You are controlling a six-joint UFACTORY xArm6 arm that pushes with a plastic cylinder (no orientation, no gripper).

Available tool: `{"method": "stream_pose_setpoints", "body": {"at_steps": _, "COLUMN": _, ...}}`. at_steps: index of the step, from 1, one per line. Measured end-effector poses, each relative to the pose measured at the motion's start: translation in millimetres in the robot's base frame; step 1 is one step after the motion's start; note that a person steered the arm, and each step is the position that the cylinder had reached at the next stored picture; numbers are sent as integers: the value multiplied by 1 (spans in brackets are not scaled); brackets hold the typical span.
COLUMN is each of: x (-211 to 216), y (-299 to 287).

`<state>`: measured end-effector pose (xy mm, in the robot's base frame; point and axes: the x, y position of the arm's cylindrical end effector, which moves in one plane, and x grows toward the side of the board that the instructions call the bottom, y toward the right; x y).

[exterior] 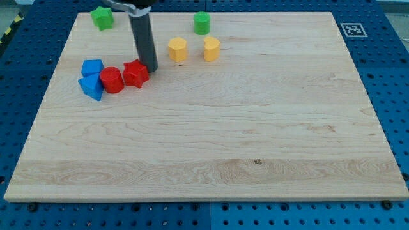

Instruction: Push the green star below the green circle

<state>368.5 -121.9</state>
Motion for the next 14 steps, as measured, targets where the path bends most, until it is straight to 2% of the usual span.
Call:
{"method": "stream_pose_setpoints", "body": {"at_steps": 4, "x": -6, "y": -23}}
{"method": "stream_pose_setpoints", "body": {"at_steps": 5, "x": -46, "y": -30}}
{"method": "stream_pose_setpoints", "body": {"at_steps": 7, "x": -90, "y": -127}}
{"method": "stream_pose_setpoints", "body": {"at_steps": 8, "x": -128, "y": -178}}
{"method": "stream_pose_setpoints", "body": {"at_steps": 10, "x": -169, "y": -175}}
{"method": "stream_pose_setpoints", "body": {"at_steps": 12, "x": -172, "y": -167}}
{"method": "stream_pose_setpoints", "body": {"at_steps": 14, "x": -170, "y": -118}}
